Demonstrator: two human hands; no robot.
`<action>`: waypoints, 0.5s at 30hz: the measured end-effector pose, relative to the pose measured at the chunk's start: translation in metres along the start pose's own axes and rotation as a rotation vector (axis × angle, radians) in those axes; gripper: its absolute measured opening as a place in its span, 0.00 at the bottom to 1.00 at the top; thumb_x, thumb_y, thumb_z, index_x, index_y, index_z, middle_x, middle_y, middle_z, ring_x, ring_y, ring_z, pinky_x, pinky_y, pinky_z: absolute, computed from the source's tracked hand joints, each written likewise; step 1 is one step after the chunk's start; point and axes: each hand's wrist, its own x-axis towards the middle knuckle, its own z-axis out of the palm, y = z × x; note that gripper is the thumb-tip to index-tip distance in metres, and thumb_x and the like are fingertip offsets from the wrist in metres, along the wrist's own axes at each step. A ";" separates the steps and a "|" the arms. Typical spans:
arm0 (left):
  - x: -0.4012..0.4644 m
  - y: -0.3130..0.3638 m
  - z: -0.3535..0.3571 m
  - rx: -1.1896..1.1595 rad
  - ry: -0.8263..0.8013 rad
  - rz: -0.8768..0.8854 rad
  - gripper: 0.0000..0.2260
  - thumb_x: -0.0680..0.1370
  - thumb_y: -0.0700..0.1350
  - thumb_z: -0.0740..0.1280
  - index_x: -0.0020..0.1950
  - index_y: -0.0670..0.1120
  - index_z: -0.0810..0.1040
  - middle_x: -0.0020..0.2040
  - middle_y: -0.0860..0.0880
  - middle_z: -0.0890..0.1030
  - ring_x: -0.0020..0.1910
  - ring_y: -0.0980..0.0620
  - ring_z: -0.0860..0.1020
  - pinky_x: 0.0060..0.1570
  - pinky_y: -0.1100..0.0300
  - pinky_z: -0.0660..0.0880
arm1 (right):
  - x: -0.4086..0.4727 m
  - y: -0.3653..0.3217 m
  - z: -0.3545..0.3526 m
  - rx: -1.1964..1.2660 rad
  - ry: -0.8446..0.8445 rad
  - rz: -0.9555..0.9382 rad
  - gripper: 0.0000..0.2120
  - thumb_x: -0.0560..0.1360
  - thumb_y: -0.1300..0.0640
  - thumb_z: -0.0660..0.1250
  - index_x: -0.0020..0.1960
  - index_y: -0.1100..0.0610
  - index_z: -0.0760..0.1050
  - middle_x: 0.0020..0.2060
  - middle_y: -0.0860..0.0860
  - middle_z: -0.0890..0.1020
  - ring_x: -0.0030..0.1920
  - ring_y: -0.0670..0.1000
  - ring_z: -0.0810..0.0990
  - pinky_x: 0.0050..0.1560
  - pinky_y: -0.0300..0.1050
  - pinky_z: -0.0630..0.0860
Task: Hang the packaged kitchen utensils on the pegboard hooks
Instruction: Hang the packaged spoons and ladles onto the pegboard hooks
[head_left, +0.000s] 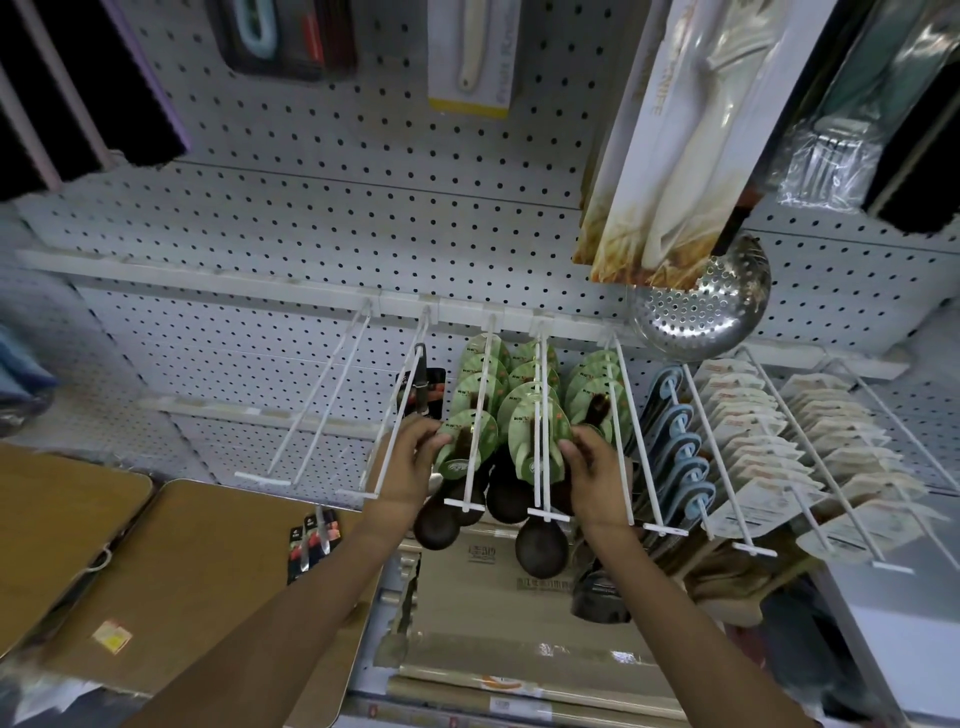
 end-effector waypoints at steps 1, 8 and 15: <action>0.000 0.000 -0.001 -0.009 -0.013 -0.010 0.05 0.79 0.39 0.69 0.43 0.42 0.79 0.40 0.53 0.77 0.39 0.61 0.76 0.38 0.72 0.69 | -0.003 -0.004 -0.001 0.024 -0.004 0.002 0.17 0.80 0.67 0.61 0.38 0.49 0.68 0.34 0.46 0.71 0.35 0.37 0.72 0.38 0.31 0.65; -0.001 0.005 0.004 -0.074 -0.068 -0.045 0.15 0.80 0.45 0.68 0.37 0.61 0.75 0.38 0.55 0.76 0.36 0.59 0.75 0.34 0.70 0.73 | -0.021 -0.009 0.002 0.092 -0.055 0.007 0.20 0.80 0.69 0.60 0.35 0.53 0.60 0.31 0.46 0.61 0.31 0.40 0.62 0.33 0.34 0.59; 0.000 0.002 0.006 -0.055 -0.087 0.014 0.08 0.76 0.58 0.64 0.37 0.62 0.74 0.36 0.61 0.75 0.35 0.60 0.71 0.40 0.49 0.78 | -0.018 -0.007 0.007 0.089 -0.045 0.033 0.19 0.80 0.69 0.60 0.35 0.54 0.59 0.32 0.49 0.59 0.32 0.42 0.57 0.35 0.33 0.58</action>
